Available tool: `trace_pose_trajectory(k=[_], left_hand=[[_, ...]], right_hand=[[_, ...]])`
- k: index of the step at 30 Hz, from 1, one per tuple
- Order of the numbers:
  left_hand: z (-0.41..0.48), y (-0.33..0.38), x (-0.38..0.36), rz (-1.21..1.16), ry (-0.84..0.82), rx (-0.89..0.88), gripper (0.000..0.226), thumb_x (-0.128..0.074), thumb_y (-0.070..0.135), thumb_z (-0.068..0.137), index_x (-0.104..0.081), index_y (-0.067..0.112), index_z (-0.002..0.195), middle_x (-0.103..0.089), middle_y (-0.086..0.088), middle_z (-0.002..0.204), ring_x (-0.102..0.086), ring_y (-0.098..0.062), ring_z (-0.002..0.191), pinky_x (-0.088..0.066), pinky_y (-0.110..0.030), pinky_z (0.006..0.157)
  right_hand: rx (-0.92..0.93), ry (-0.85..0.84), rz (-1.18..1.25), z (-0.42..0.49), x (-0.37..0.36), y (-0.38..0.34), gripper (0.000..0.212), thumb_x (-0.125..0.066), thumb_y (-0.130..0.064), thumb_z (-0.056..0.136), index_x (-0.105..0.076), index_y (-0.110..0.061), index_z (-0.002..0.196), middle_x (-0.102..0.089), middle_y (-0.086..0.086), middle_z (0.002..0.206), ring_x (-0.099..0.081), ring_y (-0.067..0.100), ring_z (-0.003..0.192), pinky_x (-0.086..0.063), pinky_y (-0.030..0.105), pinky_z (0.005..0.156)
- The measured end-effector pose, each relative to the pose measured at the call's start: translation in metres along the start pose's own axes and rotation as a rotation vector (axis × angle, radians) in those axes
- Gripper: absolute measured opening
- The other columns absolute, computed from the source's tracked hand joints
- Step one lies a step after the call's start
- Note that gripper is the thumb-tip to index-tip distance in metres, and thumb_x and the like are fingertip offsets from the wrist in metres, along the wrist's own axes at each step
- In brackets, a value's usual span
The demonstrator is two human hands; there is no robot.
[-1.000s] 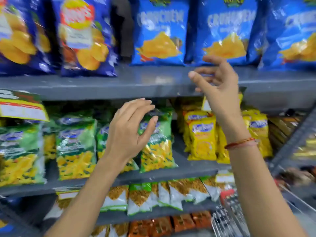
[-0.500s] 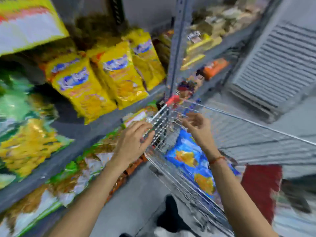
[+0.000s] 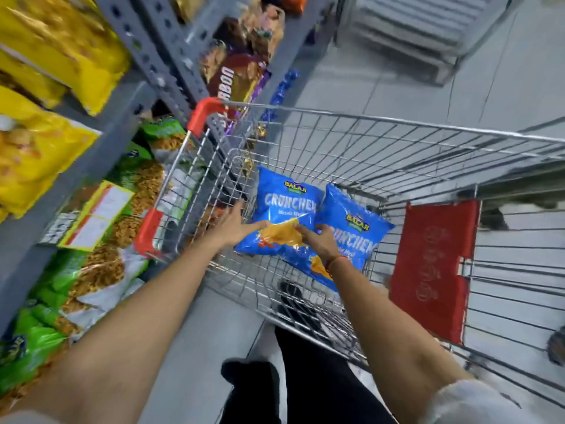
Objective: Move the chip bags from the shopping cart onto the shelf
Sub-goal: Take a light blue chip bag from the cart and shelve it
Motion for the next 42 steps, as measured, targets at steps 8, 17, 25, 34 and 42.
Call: trace_pose_trajectory(k=[8,17,25,34,42], left_hand=[[0.077,-0.031,-0.049,-0.471,-0.124,0.209,0.129,-0.076,0.069,0.041,-0.024,0.013,0.144,-0.044,-0.008,0.144,-0.051,-0.028,0.124,-0.041,-0.046,0.106],[0.091,-0.04,-0.068,-0.661,-0.104,0.248,0.084,-0.09,0.044,0.036,-0.062,0.011,0.108,-0.07,-0.008,0.105,-0.069,-0.024,0.09,-0.055,-0.042,0.088],[0.059,-0.021,-0.045,-0.62,-0.163,0.181,0.063,-0.089,0.027,0.053,-0.064,0.01,0.108,-0.073,-0.008,0.101,-0.069,-0.018,0.079,-0.057,-0.03,0.074],[-0.001,0.005,0.006,-0.662,-0.129,0.009,0.067,-0.084,0.02,0.064,-0.052,0.011,0.122,-0.068,-0.003,0.108,-0.067,-0.014,0.085,-0.054,-0.025,0.067],[-0.093,0.06,0.088,-0.86,-0.041,-0.306,0.058,-0.085,0.029,0.058,-0.057,0.019,0.108,-0.071,0.003,0.096,-0.07,-0.003,0.07,-0.056,-0.018,0.063]], right_hand=[[0.112,0.272,-0.098,0.031,0.007,0.001,0.057,-0.071,-0.05,0.076,-0.057,0.005,0.078,-0.054,0.023,0.076,-0.052,0.031,0.074,-0.038,0.039,0.065],[-0.034,0.181,0.112,0.041,-0.013,0.013,0.073,-0.06,-0.048,0.088,-0.04,-0.002,0.14,-0.046,0.016,0.146,-0.042,0.032,0.135,-0.031,0.038,0.11],[-0.208,-0.122,0.356,0.036,-0.02,0.021,0.083,-0.078,-0.066,0.056,-0.062,-0.007,0.113,-0.071,0.004,0.112,-0.071,0.022,0.095,-0.057,0.031,0.072],[-0.039,-0.435,0.503,-0.034,-0.023,-0.05,0.036,-0.056,-0.046,0.089,-0.071,-0.021,0.111,-0.074,0.006,0.113,-0.07,0.024,0.103,-0.055,0.04,0.092],[0.345,-0.14,0.656,-0.123,0.018,-0.158,0.014,-0.063,-0.005,0.088,-0.063,-0.012,0.1,-0.074,-0.016,0.069,-0.068,-0.003,0.056,-0.053,0.014,0.051]])
Point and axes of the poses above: each hand's wrist, its own z-axis towards the middle knuckle, its own x-axis out of the back of the hand, y = z × x, the point moved 9 cm from there along z, towards the middle knuckle
